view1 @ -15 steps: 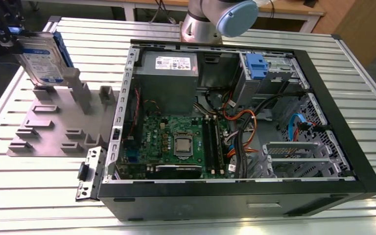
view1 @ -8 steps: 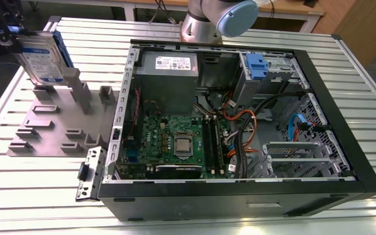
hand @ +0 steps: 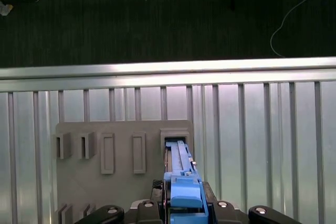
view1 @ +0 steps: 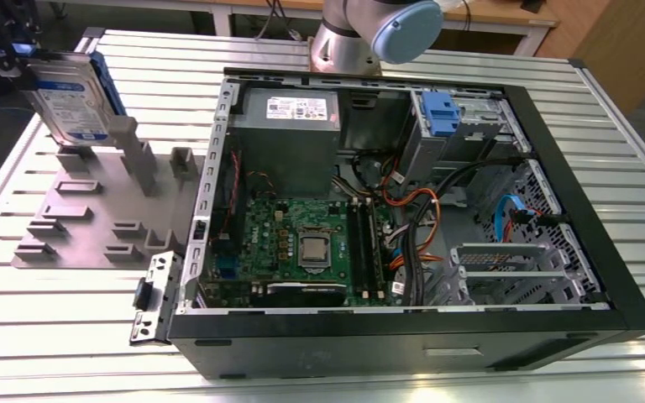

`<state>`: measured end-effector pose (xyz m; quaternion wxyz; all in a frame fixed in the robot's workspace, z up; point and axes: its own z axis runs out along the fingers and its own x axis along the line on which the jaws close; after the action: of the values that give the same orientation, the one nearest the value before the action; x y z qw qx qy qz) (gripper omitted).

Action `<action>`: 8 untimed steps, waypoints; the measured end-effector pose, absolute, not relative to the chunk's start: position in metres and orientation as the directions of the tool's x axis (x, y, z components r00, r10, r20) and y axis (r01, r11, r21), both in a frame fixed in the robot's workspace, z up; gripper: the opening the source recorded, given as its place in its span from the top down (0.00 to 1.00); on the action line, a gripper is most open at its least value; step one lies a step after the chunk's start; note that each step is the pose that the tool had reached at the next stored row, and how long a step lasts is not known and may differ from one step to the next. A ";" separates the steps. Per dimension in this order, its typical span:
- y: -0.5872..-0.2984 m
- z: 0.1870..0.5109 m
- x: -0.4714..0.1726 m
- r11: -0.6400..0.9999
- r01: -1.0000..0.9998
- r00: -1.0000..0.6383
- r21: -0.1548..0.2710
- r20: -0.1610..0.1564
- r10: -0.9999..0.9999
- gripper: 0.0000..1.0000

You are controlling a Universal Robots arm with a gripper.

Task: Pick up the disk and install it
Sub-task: 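Pick up the disk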

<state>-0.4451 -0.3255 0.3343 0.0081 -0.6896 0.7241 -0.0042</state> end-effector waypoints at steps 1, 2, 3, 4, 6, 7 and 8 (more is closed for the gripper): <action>-0.326 0.335 -0.445 0.049 -0.999 -0.049 -0.017 -0.006 -0.999 0.63; -0.326 0.335 -0.445 0.049 -0.999 -0.049 -0.017 -0.006 -0.999 0.63; -0.326 0.335 -0.445 0.049 -0.999 -0.049 -0.017 -0.006 -0.999 0.63; -0.326 0.335 -0.445 0.049 -0.999 -0.049 -0.017 -0.006 -0.999 0.63; -0.326 0.335 -0.445 0.049 -0.999 -0.049 -0.017 -0.006 -0.999 0.63; -0.326 0.335 -0.445 0.049 -0.999 -0.049 -0.017 -0.006 -0.999 0.63; -0.326 0.336 -0.445 0.049 -0.999 -0.049 -0.017 -0.006 -0.999 0.63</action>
<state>-0.4451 -0.3255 0.3355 0.0079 -0.6896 0.7241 -0.0041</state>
